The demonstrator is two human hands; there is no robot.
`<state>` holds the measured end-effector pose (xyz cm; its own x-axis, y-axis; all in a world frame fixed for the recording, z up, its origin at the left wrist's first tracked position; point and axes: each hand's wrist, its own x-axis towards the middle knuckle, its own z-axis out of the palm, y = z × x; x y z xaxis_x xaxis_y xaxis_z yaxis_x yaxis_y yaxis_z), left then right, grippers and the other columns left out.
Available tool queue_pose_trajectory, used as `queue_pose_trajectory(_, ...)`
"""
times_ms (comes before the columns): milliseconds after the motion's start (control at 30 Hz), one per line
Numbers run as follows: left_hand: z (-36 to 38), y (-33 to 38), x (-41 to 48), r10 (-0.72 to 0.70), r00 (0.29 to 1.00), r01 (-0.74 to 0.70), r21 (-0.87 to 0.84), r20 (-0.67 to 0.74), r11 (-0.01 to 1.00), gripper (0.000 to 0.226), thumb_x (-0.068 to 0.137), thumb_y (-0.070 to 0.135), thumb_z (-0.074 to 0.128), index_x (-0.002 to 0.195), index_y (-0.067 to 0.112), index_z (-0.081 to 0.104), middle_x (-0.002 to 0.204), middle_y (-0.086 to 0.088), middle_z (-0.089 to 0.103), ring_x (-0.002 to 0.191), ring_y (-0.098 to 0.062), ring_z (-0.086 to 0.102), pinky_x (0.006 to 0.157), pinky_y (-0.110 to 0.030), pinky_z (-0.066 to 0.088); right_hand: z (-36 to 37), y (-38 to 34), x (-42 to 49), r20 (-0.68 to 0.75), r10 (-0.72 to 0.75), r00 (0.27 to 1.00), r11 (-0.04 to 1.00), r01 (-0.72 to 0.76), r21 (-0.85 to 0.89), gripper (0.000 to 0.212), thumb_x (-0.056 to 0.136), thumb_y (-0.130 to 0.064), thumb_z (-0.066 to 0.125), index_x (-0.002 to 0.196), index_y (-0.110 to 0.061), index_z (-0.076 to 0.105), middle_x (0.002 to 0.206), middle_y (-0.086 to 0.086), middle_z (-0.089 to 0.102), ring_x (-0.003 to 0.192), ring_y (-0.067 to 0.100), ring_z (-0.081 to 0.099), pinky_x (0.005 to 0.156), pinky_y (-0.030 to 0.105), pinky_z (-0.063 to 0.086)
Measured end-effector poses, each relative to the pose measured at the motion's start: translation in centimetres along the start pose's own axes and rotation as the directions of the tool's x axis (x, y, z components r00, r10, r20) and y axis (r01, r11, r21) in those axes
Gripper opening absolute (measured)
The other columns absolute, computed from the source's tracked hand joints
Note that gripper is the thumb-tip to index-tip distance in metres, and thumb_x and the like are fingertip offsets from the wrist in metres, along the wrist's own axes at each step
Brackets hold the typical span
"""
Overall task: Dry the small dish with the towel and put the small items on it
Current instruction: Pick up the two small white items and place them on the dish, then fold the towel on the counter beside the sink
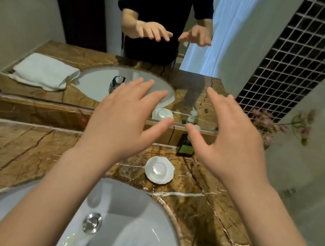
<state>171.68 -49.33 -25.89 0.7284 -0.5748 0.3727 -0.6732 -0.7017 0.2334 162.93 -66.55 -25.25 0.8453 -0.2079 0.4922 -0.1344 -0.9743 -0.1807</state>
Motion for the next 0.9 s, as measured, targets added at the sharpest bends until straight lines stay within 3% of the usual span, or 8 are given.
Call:
queue_pose_trajectory(400,-2.7,-5.4,-3.7,-0.095,0.995,0.096,0.053,-0.023,0.994,0.064,0.088,0.063,0.029,0.138,0.027,0.042,0.146,-0.005,0.044,0.137,-0.023,0.035,0.108,-0.044,0.031,1.5,-5.5,0.0,0.12,-0.076,0.99,0.997,0.075,0.016,0.072,0.085,-0.057,0.047,0.146,-0.024,0.028,0.146,-0.002,0.043,0.141,0.019,0.028,0.104,0.037,0.037)
queue_pose_trajectory(733,-8.6,-17.8,-13.0,-0.308,0.949,0.314,0.154,-0.062,0.937,0.068,0.084,0.062,0.028,0.136,0.022,0.047,0.142,-0.008,0.049,0.133,-0.026,0.039,0.109,-0.045,0.032,7.5,-20.6,0.9,0.139,-0.32,0.937,0.938,0.292,0.189,0.072,0.084,-0.057,0.046,0.145,-0.021,0.03,0.138,0.001,0.05,0.134,0.023,0.04,0.096,0.038,0.044)
queue_pose_trajectory(900,-10.5,-24.4,-20.2,-0.481,0.874,0.483,0.206,-0.066,0.851,0.067,0.085,0.062,0.028,0.138,0.025,0.044,0.146,-0.006,0.044,0.137,-0.027,0.035,0.109,-0.049,0.03,12.2,-29.4,-0.3,0.166,-0.431,0.887,0.879,0.37,0.301,0.073,0.084,-0.056,0.046,0.145,-0.02,0.03,0.142,0.003,0.047,0.136,0.023,0.037,0.099,0.038,0.041)
